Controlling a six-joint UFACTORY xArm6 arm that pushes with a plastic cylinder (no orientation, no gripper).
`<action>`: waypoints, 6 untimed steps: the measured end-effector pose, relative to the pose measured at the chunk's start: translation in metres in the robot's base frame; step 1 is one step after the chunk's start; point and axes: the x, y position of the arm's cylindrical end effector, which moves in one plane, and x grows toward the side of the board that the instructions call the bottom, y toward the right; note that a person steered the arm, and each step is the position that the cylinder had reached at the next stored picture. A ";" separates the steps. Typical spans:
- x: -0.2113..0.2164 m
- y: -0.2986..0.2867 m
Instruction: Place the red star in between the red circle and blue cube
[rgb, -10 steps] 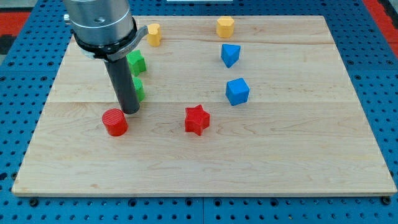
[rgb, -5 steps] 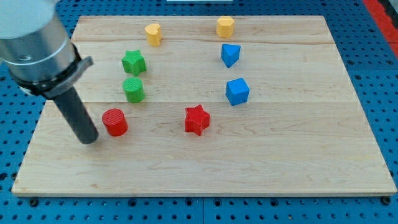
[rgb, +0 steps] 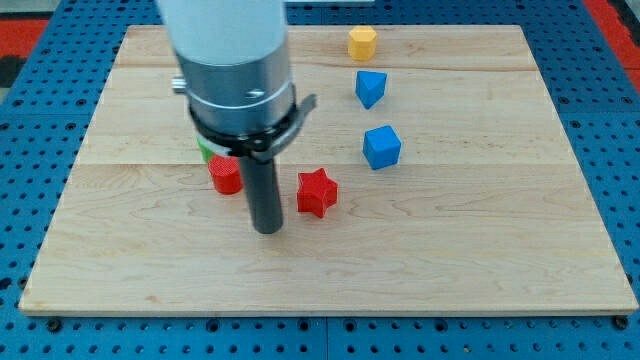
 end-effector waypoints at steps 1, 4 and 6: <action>0.000 0.015; -0.048 0.064; -0.032 0.077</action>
